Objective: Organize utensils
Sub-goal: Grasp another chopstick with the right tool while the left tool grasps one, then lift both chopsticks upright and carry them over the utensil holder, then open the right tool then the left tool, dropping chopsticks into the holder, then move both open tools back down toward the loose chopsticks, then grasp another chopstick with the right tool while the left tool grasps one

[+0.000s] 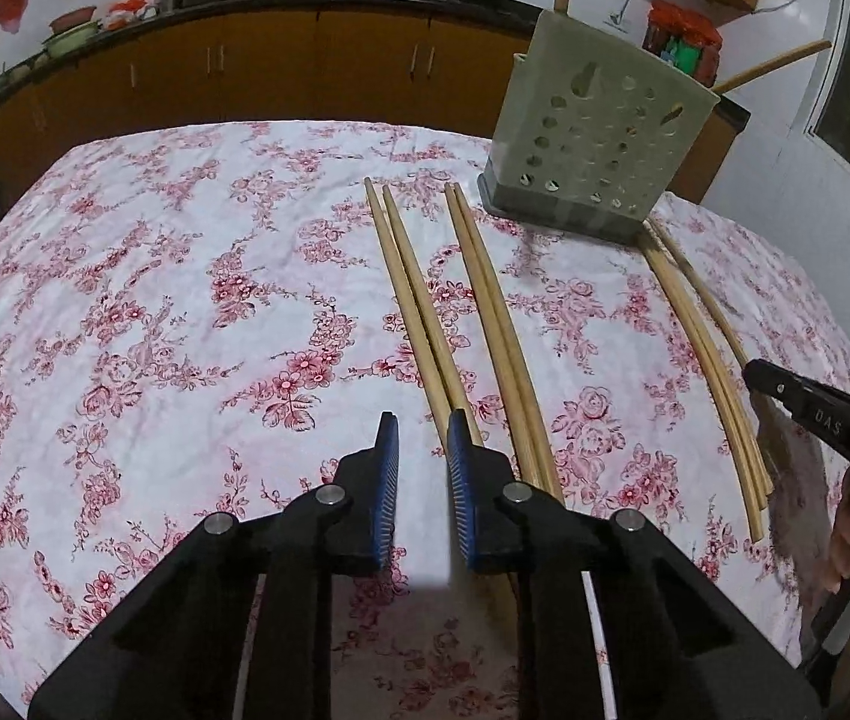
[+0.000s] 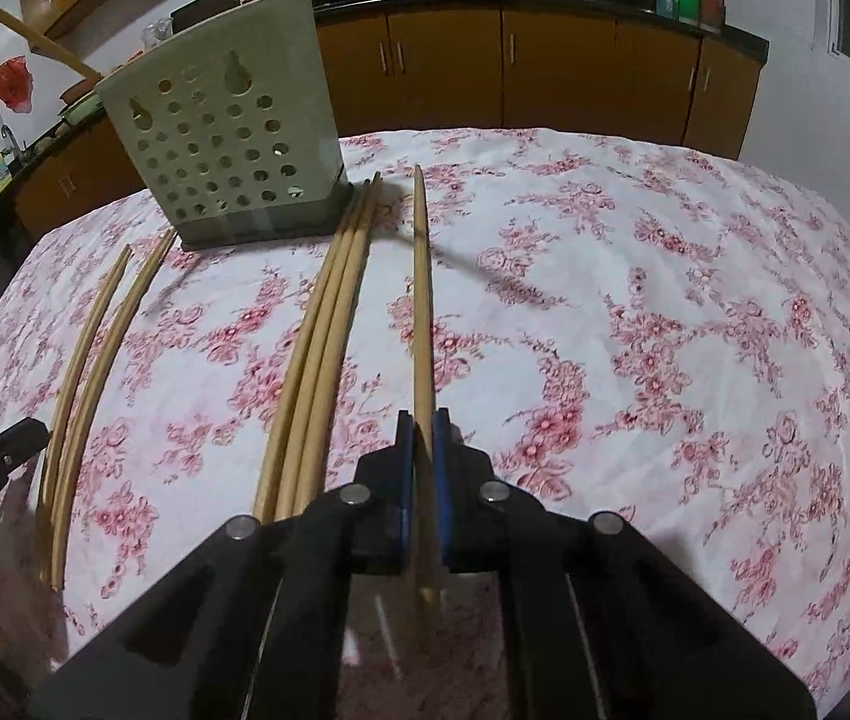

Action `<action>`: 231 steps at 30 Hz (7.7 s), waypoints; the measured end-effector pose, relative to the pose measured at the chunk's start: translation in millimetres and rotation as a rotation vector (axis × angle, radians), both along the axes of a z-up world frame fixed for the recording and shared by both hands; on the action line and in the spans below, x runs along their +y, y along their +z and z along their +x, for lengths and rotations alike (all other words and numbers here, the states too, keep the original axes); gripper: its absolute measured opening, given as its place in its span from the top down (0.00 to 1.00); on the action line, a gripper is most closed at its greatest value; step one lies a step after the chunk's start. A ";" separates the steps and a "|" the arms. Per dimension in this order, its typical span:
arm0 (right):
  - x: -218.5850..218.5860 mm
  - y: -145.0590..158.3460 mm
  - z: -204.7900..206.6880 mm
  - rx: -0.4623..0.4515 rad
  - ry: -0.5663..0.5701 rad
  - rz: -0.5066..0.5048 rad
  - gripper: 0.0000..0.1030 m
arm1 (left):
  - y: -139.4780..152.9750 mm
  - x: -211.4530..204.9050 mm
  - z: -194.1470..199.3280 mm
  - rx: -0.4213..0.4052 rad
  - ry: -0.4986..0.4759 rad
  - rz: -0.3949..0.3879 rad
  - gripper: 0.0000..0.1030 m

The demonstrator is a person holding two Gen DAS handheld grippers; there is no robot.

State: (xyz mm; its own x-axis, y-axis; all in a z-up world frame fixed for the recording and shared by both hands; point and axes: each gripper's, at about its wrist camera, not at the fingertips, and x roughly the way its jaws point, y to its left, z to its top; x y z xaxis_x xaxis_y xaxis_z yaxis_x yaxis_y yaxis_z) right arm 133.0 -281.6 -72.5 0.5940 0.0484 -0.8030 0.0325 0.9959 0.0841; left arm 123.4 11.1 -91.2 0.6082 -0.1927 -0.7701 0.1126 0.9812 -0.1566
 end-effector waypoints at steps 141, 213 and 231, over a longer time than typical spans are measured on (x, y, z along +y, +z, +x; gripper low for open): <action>14.5 225.6 32.5 -0.739 0.013 0.116 0.92 | 206.5 -42.5 50.5 -0.507 -0.091 -0.077 0.93; 9.5 -0.5 10.1 -0.019 0.020 0.033 0.92 | 3.8 -1.8 10.6 -0.019 -0.002 0.004 0.72; 3.9 -1.6 12.1 -0.030 -0.010 0.011 0.92 | -3.8 -12.9 10.3 -0.003 -0.036 0.059 0.91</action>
State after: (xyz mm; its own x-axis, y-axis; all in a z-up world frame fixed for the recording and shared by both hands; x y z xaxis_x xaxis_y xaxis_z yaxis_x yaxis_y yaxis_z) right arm 145.1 -277.6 -74.0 0.6179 0.0510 -0.7846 0.0402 0.9945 0.0963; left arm 133.7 -1.8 -95.1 0.6037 -0.1690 -0.7791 0.1484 0.9840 -0.0985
